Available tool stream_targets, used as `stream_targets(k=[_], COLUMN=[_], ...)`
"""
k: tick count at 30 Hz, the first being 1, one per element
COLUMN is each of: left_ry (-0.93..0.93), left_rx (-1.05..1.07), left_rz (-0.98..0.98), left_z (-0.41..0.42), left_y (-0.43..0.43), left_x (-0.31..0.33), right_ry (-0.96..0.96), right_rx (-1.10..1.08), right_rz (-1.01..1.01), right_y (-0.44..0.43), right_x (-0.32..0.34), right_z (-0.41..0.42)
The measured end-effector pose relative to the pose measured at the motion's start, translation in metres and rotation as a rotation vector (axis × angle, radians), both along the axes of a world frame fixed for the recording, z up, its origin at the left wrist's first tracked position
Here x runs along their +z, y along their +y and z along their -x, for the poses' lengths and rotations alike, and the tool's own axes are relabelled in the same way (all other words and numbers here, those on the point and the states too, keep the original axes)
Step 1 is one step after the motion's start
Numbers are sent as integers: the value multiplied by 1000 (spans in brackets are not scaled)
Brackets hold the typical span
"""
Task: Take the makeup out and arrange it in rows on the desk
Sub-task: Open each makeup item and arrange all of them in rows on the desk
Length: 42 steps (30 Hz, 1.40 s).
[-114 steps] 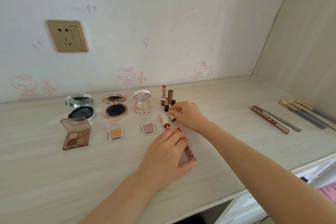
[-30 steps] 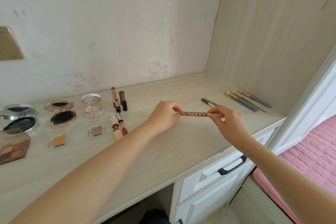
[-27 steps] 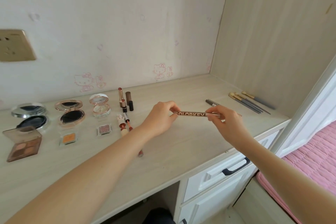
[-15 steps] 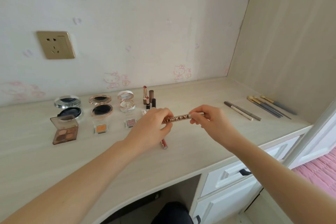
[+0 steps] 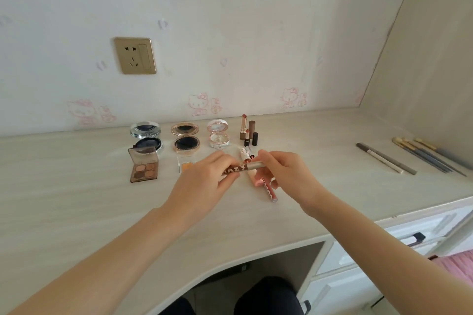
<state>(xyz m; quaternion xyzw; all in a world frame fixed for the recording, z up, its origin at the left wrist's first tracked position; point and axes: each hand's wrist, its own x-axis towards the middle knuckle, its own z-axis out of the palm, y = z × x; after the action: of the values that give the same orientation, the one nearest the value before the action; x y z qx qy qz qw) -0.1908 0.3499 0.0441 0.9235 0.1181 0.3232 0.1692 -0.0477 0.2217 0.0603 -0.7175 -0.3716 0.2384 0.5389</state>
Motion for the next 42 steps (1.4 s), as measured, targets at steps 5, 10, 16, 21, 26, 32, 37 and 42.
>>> stream_targets(k=[5,10,16,21,26,32,37,42], left_ry=[9,50,35,26,29,10,-37,-26], left_rx=[102,137,196,163,127,164,180,153], left_rz=[-113,-55,75,146,189,113,91,79], left_z=[29,46,49,49,50,51,52,53], left_y=[2,6,10,13,14,14,13,13], left_x=[-11,-24,-40,-44,-46,-47,-46,-46], right_ry=[88,179,236,174,114,39,160,42], right_rx=[51,79,45,39,110,201,83,127], right_rz=[7,-5,-24,-84,-163,-141,-163,-135], right_y=[22,39,46,45,39,34,37,36], right_x=[-9,-27,-46,-53,-58,-59,-59,-64], right_z=[21,33,41,41,40,39,43,41])
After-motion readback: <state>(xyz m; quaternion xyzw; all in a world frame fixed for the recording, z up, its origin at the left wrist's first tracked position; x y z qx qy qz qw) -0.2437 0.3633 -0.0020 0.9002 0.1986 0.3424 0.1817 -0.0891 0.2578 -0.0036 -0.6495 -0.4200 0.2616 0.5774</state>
